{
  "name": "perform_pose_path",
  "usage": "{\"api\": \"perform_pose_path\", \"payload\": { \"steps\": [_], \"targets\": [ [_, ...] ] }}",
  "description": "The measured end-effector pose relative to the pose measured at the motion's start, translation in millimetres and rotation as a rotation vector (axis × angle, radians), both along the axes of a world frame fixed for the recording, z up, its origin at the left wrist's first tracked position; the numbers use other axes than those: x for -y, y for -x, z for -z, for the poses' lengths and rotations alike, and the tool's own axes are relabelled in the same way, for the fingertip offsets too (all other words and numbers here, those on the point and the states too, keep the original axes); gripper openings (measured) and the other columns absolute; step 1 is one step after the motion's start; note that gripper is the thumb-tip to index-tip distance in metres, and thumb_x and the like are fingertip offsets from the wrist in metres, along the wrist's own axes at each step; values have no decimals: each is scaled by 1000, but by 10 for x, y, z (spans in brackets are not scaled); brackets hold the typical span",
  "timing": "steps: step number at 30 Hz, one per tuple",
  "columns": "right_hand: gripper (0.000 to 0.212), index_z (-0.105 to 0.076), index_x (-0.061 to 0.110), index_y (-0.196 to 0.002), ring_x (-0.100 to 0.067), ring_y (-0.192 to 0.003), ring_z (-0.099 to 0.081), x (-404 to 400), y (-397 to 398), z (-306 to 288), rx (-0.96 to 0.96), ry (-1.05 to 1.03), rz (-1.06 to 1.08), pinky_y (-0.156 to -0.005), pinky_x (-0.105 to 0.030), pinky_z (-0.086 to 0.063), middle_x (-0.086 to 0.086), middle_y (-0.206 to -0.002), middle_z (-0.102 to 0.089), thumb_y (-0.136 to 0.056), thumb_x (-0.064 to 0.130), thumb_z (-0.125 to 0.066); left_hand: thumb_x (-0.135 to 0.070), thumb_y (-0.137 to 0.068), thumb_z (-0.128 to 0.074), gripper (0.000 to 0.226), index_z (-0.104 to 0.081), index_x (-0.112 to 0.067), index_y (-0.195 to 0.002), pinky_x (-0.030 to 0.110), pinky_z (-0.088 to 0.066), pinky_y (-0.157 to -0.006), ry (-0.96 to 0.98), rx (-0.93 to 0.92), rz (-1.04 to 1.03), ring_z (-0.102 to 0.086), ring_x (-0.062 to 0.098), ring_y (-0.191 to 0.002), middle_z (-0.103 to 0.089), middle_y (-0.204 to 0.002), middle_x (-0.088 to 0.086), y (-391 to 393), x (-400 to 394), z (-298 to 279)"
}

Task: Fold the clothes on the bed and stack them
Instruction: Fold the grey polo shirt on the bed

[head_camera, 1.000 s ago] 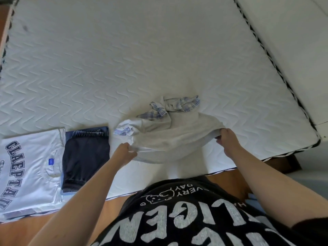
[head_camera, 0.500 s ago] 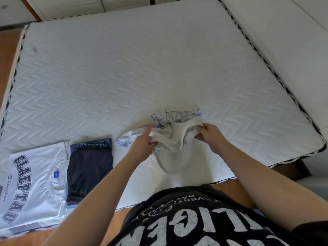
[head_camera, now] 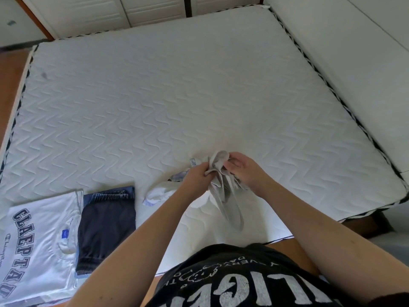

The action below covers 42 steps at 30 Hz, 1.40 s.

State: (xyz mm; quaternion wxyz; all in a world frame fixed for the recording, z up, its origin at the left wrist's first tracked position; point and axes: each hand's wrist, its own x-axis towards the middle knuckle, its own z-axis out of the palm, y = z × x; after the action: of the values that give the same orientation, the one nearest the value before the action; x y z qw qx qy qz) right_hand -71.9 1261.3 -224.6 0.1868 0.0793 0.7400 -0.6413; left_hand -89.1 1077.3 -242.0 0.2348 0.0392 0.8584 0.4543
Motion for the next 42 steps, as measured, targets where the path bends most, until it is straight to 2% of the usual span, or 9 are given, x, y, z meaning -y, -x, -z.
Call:
{"api": "perform_pose_path", "payload": {
  "steps": [5, 10, 14, 21, 26, 29, 34, 39, 42],
  "targets": [
    [15, -66, 34, -99, 12, -82, -62, -135, -42, 169, -125, -264, -83, -70, -3, -41, 24, -87, -68, -87, 27, -71, -21, -92, -50, 14, -63, -21, -90, 38, -56, -67, -11, 5, -34, -63, 19, -71, -66, -81, -1, 101, -143, -54],
    [33, -52, 36, -66, 4, -57, -51, -233, 150, 211, -321, -473, -147, -55, -12, -34, 19, -53, -52, -93, 22, -62, -23, -93, -49, 16, -63, -15, -91, 44, -56, -72, 14, 32, -69, -65, 24, -73, -68, -83, 6, 151, -217, -82],
    [16, -66, 7, -83, -9, -55, -49, -331, 299, 214, -364, -538, -253, -56, -20, -35, 6, -60, -56, -94, 18, -60, -20, -94, -51, 15, -63, -11, -94, 47, -55, -75, 40, 19, -92, -65, 28, -75, -68, -86, 10, 160, -220, -74],
    [14, -65, 3, -89, -32, -60, -54, -932, 593, 237, -391, -797, -150, -60, -38, -43, -16, -64, -60, -93, 11, -54, -25, -94, -56, 35, -57, -36, -127, 22, -52, -45, 186, -19, -361, -64, 12, -46, -65, -86, -5, 137, 43, 32],
    [28, -70, 8, -113, -35, -69, -62, -1531, 540, 350, -374, -1038, -195, -61, -33, -42, -18, -75, -68, -92, 6, -52, -20, -96, -53, 25, -70, -19, -114, 27, -57, -54, 327, 27, -461, -68, 15, -51, -70, -89, 0, -119, 457, 216],
    [28, -72, 7, -111, -35, -72, -65, -1792, 357, 446, -349, -994, -200, -68, -41, -52, -17, -77, -70, -90, 1, -54, -29, -99, -52, 19, -67, -18, -100, 39, -59, -57, 362, 121, -519, -69, 19, -51, -72, -68, 4, -380, 647, 304],
    [25, -74, 2, -102, -30, -73, -70, -2124, -41, 622, -254, -882, -6, -78, -43, -57, -18, -89, -73, -87, -8, -56, -42, -101, -44, 37, -67, -17, -85, 33, -55, -58, 567, 130, -475, -63, 13, -43, -67, -52, -1, -839, 1065, 543],
    [28, -73, -1, -101, -32, -77, -69, -2253, -383, 738, -135, -824, 114, -81, -38, -55, -22, -97, -70, -93, -8, -47, -42, -99, -51, 25, -66, -24, -90, 27, -49, -49, 382, 258, -510, -67, 14, -49, -71, -60, 3, -1139, 1296, 734],
    [29, -72, -1, -104, -32, -87, -68, -2228, -610, 792, -52, -819, 153, -73, -17, -49, -22, -103, -69, -96, -4, -45, -25, -97, -58, 15, -70, -25, -107, 18, -45, -48, 157, 301, -558, -66, 15, -54, -72, -63, 4, -1362, 1359, 833]
  ]
}}
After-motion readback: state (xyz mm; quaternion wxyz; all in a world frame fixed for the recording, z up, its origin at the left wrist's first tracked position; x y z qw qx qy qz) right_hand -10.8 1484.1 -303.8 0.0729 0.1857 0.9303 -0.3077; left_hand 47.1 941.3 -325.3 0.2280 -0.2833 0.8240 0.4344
